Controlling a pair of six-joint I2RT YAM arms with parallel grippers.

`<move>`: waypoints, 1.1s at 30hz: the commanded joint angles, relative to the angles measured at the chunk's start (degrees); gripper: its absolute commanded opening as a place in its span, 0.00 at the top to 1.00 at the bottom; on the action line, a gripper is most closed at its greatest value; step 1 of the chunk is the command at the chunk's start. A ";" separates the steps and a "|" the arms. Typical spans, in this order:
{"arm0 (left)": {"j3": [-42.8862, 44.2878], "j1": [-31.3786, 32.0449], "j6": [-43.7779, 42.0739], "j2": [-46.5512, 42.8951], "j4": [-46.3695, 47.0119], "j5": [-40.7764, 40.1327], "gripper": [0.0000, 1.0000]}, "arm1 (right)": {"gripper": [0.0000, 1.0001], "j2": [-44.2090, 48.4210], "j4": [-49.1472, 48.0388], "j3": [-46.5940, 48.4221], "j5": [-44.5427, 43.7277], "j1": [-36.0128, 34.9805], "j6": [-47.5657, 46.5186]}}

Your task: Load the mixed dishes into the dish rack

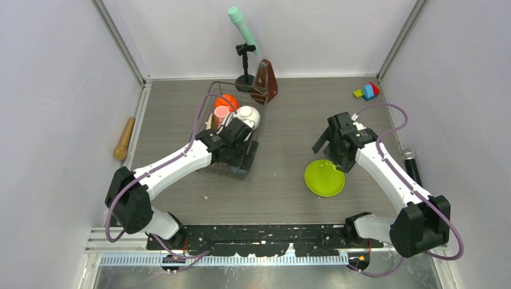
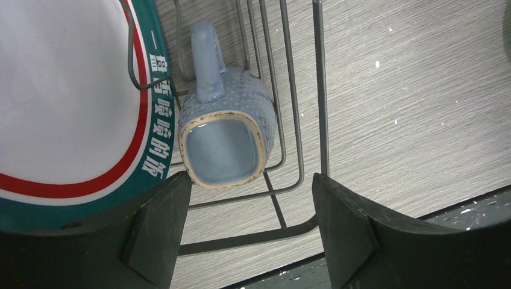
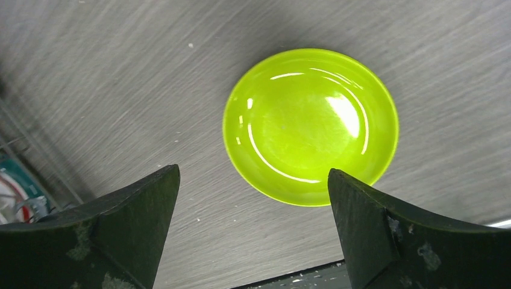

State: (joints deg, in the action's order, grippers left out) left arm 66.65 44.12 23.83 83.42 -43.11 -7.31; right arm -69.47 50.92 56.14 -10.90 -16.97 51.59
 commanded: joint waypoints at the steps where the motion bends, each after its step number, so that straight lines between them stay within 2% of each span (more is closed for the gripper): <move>1: 3.13 -0.31 0.15 1.05 0.56 1.38 0.23 | 0.00 -2.31 2.97 1.77 -3.84 0.27 2.84; 7: 5.15 -0.34 -0.65 -3.02 -0.51 1.48 0.24 | 0.01 -3.31 4.10 0.45 -6.85 0.46 5.04; 13: 8.23 -0.28 -1.00 -8.77 -1.37 8.67 0.23 | 0.02 -3.22 4.95 -3.10 -7.81 4.41 9.31; 17: 9.67 -0.34 -1.16 -11.81 0.36 15.04 0.23 | 0.03 -1.79 2.13 -7.33 -2.29 8.98 9.31; 22: 7.66 -0.35 0.14 -11.89 5.98 21.06 0.24 | 0.03 3.69 -2.59 -14.57 1.88 10.17 8.66; 28: 7.67 -0.35 0.75 -9.81 7.34 24.46 0.24 | 0.04 8.26 -4.51 -21.27 2.62 10.20 10.92; 33: 7.87 -0.58 0.10 -11.10 6.80 24.05 0.24 | 0.07 10.04 -15.17 -30.17 8.59 10.31 13.51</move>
State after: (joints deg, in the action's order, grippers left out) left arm 73.95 44.05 24.03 74.06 -38.79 14.72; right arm -60.93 43.99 31.31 -6.70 -6.94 61.67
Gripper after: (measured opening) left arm 0.762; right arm 0.944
